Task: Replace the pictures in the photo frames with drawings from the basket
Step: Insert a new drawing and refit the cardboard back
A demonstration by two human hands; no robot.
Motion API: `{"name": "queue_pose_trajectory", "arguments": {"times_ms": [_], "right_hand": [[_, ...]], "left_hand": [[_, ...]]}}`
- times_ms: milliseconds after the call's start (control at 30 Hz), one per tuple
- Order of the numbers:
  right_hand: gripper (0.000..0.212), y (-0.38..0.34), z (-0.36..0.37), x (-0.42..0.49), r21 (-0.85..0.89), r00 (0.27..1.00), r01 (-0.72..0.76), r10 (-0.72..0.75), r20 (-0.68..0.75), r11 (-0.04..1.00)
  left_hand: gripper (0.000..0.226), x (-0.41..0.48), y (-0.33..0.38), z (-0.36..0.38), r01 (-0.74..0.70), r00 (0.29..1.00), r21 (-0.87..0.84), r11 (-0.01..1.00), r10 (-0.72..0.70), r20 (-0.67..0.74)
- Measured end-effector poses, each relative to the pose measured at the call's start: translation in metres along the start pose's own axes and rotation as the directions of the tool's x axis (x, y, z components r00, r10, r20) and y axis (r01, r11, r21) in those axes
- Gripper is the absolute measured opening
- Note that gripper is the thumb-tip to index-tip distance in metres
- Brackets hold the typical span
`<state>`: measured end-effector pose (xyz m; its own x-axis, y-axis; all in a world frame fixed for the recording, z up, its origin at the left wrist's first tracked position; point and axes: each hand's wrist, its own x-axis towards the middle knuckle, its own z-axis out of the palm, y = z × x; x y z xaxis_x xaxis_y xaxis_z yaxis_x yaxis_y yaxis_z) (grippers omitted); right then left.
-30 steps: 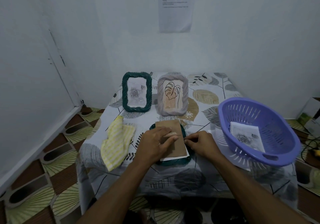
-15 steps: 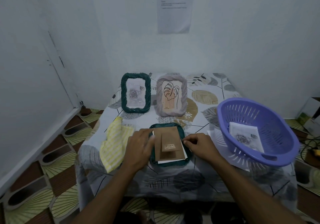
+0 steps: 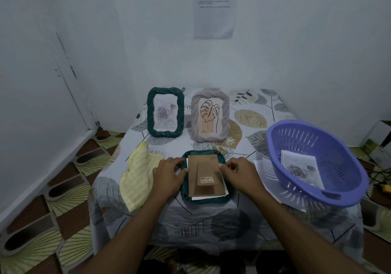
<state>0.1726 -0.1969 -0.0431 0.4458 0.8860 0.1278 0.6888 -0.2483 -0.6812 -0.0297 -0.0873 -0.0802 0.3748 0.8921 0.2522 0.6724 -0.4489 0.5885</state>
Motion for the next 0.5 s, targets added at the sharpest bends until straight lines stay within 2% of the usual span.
{"name": "queue_pose_trajectory", "arguments": {"times_ms": [67, 133, 233, 267, 367, 500], "right_hand": [[0.044, -0.011, -0.001, 0.002, -0.014, 0.999, -0.034, 0.034, 0.008, 0.999], [0.050, -0.020, 0.000, 0.007, -0.035, 0.992, -0.081, 0.084, 0.090, 0.996], [0.028, -0.030, 0.005, 0.017, -0.014, 0.965, -0.150, 0.150, 0.215, 0.989], [0.021, -0.034, 0.005, 0.018, 0.042, 0.951, -0.201, 0.185, 0.249, 0.979], [0.031, -0.040, 0.005, 0.019, 0.260, 0.900, -0.356, 0.254, 0.354, 0.897], [0.031, -0.036, -0.007, 0.017, 0.449, 0.895, -0.413, 0.261, 0.361, 0.792]], "left_hand": [[0.029, 0.006, 0.000, 0.001, 0.004, 1.000, -0.001, 1.000, -0.004, 0.009], [0.026, 0.009, 0.000, 0.003, 0.009, 1.000, 0.001, 1.000, -0.009, 0.017], [0.022, 0.010, 0.000, 0.004, 0.001, 1.000, -0.005, 1.000, -0.001, 0.012], [0.021, 0.011, 0.000, 0.004, -0.005, 1.000, -0.002, 1.000, 0.005, 0.016], [0.022, 0.011, 0.002, 0.002, 0.000, 0.999, 0.013, 1.000, 0.000, 0.034], [0.025, 0.012, 0.002, 0.002, 0.004, 0.999, 0.036, 0.999, -0.006, 0.043]]}}
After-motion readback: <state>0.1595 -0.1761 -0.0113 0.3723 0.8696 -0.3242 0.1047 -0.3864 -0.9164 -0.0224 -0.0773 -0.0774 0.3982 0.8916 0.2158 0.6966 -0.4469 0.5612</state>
